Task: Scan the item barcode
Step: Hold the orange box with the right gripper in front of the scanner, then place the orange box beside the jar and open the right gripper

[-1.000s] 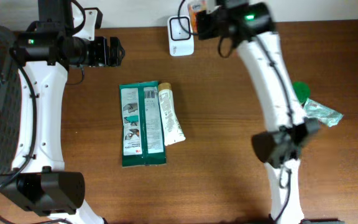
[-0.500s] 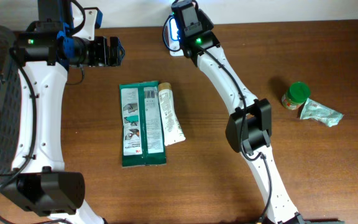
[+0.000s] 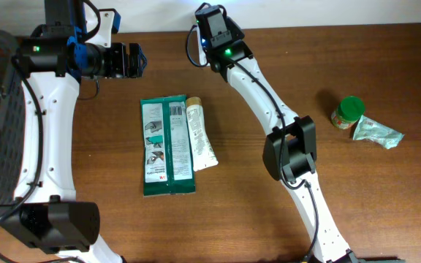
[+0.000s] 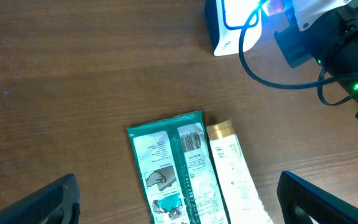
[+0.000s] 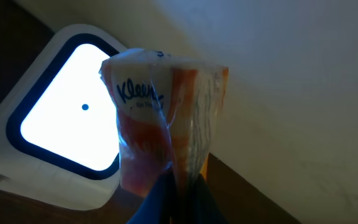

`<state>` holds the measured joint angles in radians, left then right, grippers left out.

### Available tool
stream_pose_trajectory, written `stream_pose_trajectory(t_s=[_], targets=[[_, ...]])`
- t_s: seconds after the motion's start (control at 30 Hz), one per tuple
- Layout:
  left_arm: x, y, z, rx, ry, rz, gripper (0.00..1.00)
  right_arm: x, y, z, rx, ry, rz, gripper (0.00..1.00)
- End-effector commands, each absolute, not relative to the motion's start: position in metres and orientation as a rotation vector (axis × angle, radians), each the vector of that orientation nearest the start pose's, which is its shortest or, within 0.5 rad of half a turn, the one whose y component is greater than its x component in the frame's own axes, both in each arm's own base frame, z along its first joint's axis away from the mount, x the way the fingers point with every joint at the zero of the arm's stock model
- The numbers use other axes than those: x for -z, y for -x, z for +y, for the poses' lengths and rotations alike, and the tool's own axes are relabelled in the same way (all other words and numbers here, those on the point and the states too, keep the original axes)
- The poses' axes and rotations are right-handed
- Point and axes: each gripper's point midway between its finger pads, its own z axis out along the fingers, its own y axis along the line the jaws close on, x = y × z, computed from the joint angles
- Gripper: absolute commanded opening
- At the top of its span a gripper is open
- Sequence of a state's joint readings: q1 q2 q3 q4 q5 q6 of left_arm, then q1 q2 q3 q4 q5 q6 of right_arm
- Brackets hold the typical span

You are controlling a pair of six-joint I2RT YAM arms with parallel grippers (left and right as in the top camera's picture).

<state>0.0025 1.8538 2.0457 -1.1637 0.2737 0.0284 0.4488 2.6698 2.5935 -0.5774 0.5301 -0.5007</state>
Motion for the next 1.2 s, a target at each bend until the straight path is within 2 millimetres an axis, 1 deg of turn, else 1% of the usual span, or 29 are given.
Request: stream_pose_trajectory(t_s=[0.0, 0.03, 0.1, 0.17, 0.23, 0.27, 0.3, 0.33, 0.37, 0.4, 0.43, 0.47, 0.5, 0.53, 0.6, 0.63, 0.67, 0.7, 0.73, 0.83, 0.87, 0.9, 0.93, 0.97, 1.03, 1.07, 1.13, 1.17], targets=[[-0.279, -0.457, -0.046, 0.347, -0.131, 2.511, 0.99, -0.153, -0.642, 0.226, 0.596, 0.743, 2.059, 0.04], [-0.279, -0.457, -0.046, 0.347, -0.131, 2.511, 0.99, -0.163, -0.639, 0.228, 0.574, 0.731, 2.053, 0.04], [-0.279, -0.457, -0.046, 0.347, -0.131, 2.511, 0.99, -0.204, -0.626, 0.242, 0.398, 0.686, 2.042, 0.04], [-0.279, -0.457, -0.046, 0.347, -0.131, 2.511, 0.99, -0.244, -0.607, 0.255, 0.194, 0.647, 2.039, 0.04], [-0.279, -0.457, -0.046, 0.347, -0.131, 2.511, 0.99, -0.295, -0.576, 0.260, -0.061, 0.584, 2.046, 0.04], [-0.279, -0.457, -0.046, 0.347, -0.131, 2.511, 0.99, -0.310, -0.563, 0.260, -0.147, 0.580, 2.052, 0.04], [-0.279, -0.457, -0.046, 0.347, -0.131, 2.511, 0.99, -0.328, -0.545, 0.256, -0.241, 0.569, 2.068, 0.04], [-0.279, -0.457, -0.046, 0.347, -0.131, 2.511, 0.99, -0.340, -0.528, 0.243, -0.308, 0.522, 2.114, 0.04], [-0.279, -0.457, -0.046, 0.347, -0.131, 2.511, 0.99, -0.345, -0.511, 0.226, -0.352, 0.449, 2.183, 0.04], [-0.279, -0.457, -0.046, 0.347, -0.131, 2.511, 0.99, -0.344, -0.497, 0.210, -0.382, 0.374, 2.260, 0.05], [-0.279, -0.457, -0.046, 0.347, -0.131, 2.511, 0.99, -0.338, -0.487, 0.194, -0.382, 0.316, 2.326, 0.04], [-0.279, -0.457, -0.046, 0.347, -0.131, 2.511, 0.99, -0.323, -0.474, 0.170, -0.360, 0.244, 2.439, 0.04], [-0.279, -0.457, -0.046, 0.347, -0.131, 2.511, 0.99, -0.310, -0.464, 0.150, -0.336, 0.181, 2.527, 0.04], [-0.279, -0.457, -0.046, 0.347, -0.131, 2.511, 0.99, -0.290, -0.454, 0.128, -0.297, 0.118, 2.637, 0.04], [-0.279, -0.457, -0.046, 0.347, -0.131, 2.511, 0.99, -0.250, -0.440, 0.093, -0.242, 0.013, 2.829, 0.04], [-0.279, -0.457, -0.046, 0.347, -0.131, 2.511, 0.99, -0.232, -0.438, 0.079, -0.208, -0.032, 2.892, 0.04], [-0.279, -0.457, -0.046, 0.347, -0.131, 2.511, 0.99, -0.210, -0.439, 0.062, -0.147, -0.080, 2.949, 0.04], [-0.279, -0.457, -0.046, 0.347, -0.131, 2.511, 0.99, -0.193, -0.440, 0.050, -0.100, -0.114, 2.984, 0.04], [-0.279, -0.457, -0.046, 0.347, -0.131, 2.511, 0.99, -0.168, -0.442, 0.037, -0.055, -0.165, 3.019, 0.04], [-0.279, -0.457, -0.046, 0.347, -0.131, 2.511, 0.99, -0.115, -0.442, 0.000, 0.090, -0.313, 3.056, 0.04], [-0.279, -0.457, -0.046, 0.347, -0.131, 2.511, 0.99, -0.104, -0.441, -0.010, 0.121, -0.334, 3.061, 0.04], [-0.279, -0.457, -0.046, 0.347, -0.131, 2.511, 0.99, -0.094, -0.439, -0.022, 0.173, -0.358, 3.063, 0.04], [-0.279, -0.457, -0.046, 0.347, -0.131, 2.511, 0.99, -0.089, -0.437, -0.030, 0.213, -0.375, 3.063, 0.04], [-0.279, -0.457, -0.046, 0.347, -0.131, 2.511, 0.99, -0.088, -0.436, -0.038, 0.261, -0.421, 3.053, 0.04], [-0.279, -0.457, -0.046, 0.347, -0.131, 2.511, 0.99, -0.090, -0.436, -0.050, 0.359, -0.440, 3.030, 0.04], [-0.279, -0.457, -0.046, 0.347, -0.131, 2.511, 0.99, -0.092, -0.436, -0.055, 0.411, -0.438, 3.017, 0.08], [-0.279, -0.457, -0.046, 0.347, -0.130, 2.511, 0.99, -0.092, -0.437, -0.055, 0.409, -0.438, 3.016, 0.19], [-0.279, -0.457, -0.046, 0.347, -0.130, 2.511, 0.99, -0.092, -0.437, -0.055, 0.410, -0.438, 3.016, 0.30]])
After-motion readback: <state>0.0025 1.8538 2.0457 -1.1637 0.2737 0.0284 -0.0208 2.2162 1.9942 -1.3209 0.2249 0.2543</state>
